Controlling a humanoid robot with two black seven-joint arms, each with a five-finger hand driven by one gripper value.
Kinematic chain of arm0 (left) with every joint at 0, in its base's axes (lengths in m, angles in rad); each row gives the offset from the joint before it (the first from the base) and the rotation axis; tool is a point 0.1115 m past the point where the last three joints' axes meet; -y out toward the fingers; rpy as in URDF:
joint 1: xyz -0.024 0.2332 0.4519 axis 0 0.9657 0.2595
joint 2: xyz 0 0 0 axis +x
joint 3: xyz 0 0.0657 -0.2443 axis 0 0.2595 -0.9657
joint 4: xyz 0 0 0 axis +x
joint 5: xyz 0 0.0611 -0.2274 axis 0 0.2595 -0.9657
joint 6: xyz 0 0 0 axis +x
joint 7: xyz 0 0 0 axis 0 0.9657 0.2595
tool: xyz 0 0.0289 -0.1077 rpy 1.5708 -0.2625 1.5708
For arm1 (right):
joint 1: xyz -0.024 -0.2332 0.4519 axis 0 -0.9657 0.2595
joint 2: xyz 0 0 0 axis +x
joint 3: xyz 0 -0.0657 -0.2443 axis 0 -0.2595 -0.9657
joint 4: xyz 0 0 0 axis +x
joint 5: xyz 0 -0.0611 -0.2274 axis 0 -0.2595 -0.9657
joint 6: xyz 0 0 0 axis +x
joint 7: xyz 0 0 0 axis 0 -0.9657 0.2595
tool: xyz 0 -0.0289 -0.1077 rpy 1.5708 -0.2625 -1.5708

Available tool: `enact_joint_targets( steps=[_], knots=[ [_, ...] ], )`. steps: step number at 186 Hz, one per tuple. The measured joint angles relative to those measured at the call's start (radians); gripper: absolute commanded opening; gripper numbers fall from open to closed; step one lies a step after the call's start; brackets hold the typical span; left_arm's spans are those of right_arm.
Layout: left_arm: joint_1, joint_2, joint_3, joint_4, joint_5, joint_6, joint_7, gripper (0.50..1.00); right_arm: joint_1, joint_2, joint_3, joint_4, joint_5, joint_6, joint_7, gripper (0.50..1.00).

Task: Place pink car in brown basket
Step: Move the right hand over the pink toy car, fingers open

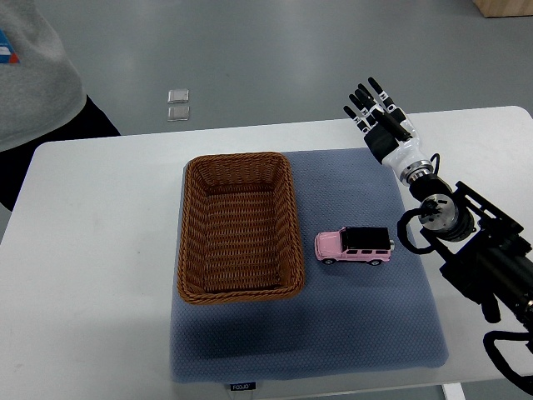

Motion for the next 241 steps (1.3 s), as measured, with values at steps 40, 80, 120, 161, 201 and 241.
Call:
enact_joint_targets(
  steps=[40,80,120,161,201,241],
  knots=[
    [0.0,0.0,0.0,-0.001,0.0,0.0,-0.001,1.0,0.005,-0.007,-0.016,0.0,-0.018,0.007,-0.001,0.909],
    [0.0,0.0,0.0,-0.002,0.0,0.0,-0.001,1.0,0.064,-0.076,-0.095,0.02,-0.229,0.066,-0.016,0.909],
    [0.0,0.0,0.0,-0.004,0.0,0.0,-0.001,1.0,0.177,-0.303,-0.347,0.17,-0.681,0.157,-0.055,0.909],
    [0.0,0.0,0.0,-0.005,0.0,0.0,-0.001,1.0,0.379,-0.598,-0.727,0.487,-0.933,0.237,-0.089,0.909],
    [0.0,0.0,0.001,-0.005,0.0,0.0,0.001,1.0,0.421,-0.743,-0.818,0.676,-0.932,0.251,-0.132,0.909],
    [0.0,0.0,0.001,-0.006,0.001,0.0,0.002,1.0,0.334,-0.731,-0.82,0.691,-0.925,0.17,-0.138,0.909]
  ],
)
